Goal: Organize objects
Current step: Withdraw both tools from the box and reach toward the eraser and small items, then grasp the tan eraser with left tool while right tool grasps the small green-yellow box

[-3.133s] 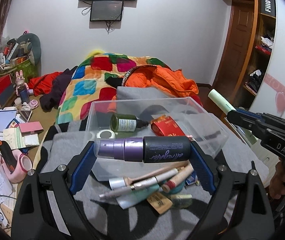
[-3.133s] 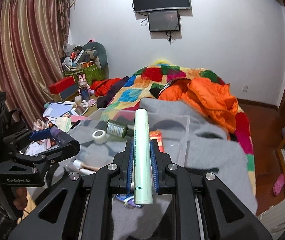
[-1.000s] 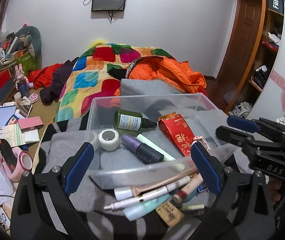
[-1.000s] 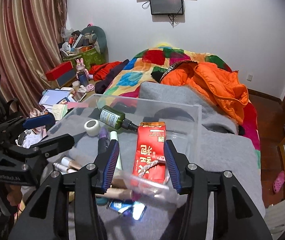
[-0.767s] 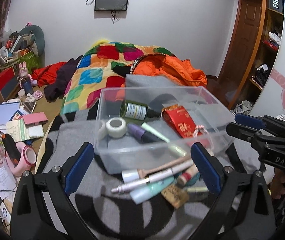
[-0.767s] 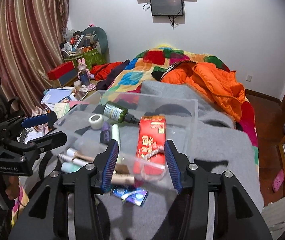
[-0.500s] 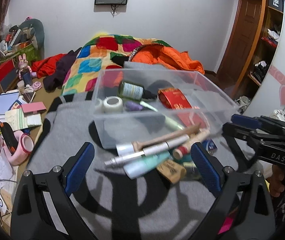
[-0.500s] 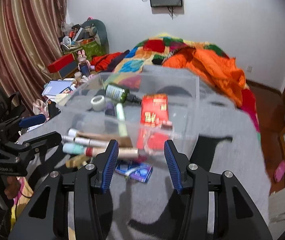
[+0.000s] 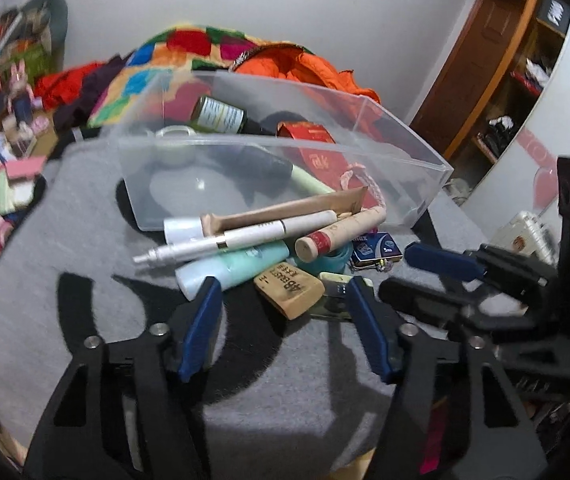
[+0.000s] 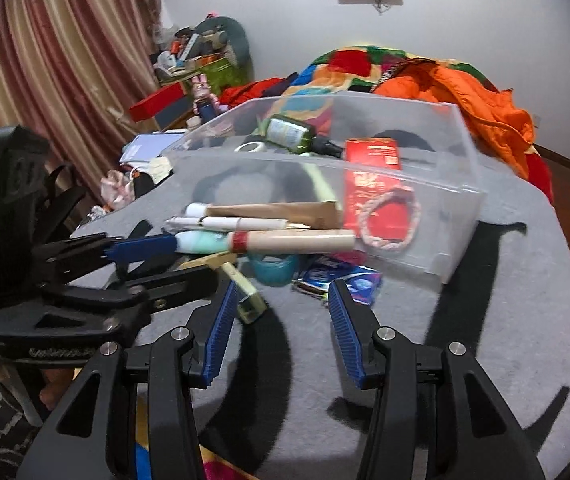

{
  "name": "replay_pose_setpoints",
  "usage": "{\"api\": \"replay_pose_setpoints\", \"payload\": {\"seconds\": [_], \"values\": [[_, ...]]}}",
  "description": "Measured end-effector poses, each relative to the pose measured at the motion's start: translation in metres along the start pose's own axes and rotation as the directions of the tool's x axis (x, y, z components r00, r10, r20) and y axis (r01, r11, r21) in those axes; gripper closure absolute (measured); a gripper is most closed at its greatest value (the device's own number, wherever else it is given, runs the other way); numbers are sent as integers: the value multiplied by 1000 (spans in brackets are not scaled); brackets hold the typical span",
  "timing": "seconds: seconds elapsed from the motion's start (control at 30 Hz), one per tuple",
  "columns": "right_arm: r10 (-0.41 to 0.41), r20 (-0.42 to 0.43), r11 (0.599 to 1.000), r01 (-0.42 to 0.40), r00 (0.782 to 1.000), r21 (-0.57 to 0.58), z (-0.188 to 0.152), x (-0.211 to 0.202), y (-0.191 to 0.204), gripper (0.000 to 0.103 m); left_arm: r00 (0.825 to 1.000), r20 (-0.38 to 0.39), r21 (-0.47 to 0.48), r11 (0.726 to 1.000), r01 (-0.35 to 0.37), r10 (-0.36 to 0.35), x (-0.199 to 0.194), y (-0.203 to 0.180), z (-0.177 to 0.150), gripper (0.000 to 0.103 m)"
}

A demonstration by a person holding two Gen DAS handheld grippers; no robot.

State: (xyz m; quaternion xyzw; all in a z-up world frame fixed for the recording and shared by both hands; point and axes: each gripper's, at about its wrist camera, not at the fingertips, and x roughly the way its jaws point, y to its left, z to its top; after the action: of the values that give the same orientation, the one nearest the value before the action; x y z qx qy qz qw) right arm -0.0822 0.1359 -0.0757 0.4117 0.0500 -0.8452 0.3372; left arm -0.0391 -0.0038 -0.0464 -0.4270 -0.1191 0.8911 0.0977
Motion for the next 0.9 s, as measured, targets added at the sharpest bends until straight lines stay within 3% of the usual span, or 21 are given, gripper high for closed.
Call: {"api": "replay_pose_setpoints", "payload": {"seconds": [0.23, 0.6, 0.7, 0.9], "values": [[2, -23, 999, -3, 1000, -41, -3, 13, 8, 63, 1000, 7, -34, 999, 13, -12, -2, 4, 0, 54], [20, -46, 996, -24, 999, -85, -4, 28, 22, 85, 1000, -10, 18, 1000, -23, 23, -7, 5, -9, 61], [22, -38, 997, -25, 999, -72, -6, 26, 20, 86, 998, -16, 45, 997, -61, 62, -5, 3, -12, 65], [5, -29, 999, -6, 1000, -42, -12, 14, 10, 86, 998, -13, 56, 997, -55, 55, 2, -1, -7, 65]]}}
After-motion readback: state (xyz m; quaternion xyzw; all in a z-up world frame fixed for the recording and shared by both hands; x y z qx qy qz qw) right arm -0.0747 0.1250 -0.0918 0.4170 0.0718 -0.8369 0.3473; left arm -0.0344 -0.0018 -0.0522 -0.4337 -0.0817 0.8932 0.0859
